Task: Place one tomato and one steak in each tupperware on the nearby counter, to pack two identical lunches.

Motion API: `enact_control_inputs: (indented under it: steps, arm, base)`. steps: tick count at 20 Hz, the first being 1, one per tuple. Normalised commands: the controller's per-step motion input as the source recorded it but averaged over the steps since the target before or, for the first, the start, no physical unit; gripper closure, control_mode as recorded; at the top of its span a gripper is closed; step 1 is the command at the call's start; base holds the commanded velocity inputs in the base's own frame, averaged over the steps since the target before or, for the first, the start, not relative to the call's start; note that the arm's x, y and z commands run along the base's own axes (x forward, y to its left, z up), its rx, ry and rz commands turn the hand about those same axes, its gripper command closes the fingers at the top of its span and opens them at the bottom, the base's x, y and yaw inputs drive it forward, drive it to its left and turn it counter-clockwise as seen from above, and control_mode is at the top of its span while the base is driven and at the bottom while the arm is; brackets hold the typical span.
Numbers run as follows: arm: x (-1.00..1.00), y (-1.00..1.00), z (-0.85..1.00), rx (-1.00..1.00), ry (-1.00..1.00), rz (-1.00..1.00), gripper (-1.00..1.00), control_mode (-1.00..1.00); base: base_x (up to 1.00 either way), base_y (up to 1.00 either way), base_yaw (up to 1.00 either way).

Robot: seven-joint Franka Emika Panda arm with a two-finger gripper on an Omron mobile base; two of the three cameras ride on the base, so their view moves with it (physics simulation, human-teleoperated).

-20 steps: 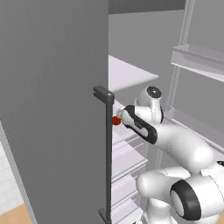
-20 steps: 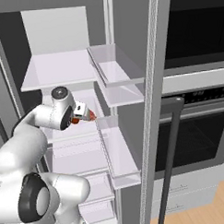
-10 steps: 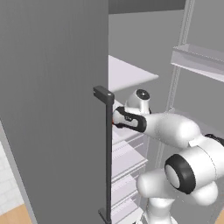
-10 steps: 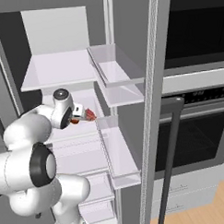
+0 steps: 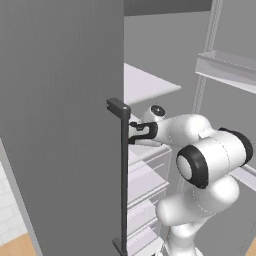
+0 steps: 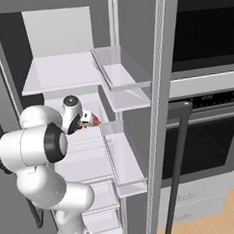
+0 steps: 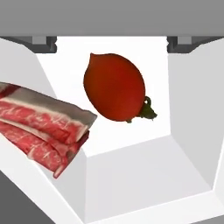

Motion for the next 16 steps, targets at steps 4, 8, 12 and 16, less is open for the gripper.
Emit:
enact_control_inputs:
  steps: [4,8,12,16]
  arm:
    - [0.34,0.01,-0.29,0.00,0.01,0.00,-1.00,-1.00]
    - [0.34,0.00,-0.14,0.00,0.00,0.00,-1.00,-1.00]
    - [0.10,0.18,-0.24,0.00,0.00,0.00,-1.00,-1.00]
    - [0.00,0.22,-0.23,0.00,0.05,0.02,1.00,-1.00]
  base:
    - [0.00,0.00,0.00]
    - [0.00,0.00,0.00]
    - [0.00,0.00,0.00]
    - [0.00,0.00,0.00]
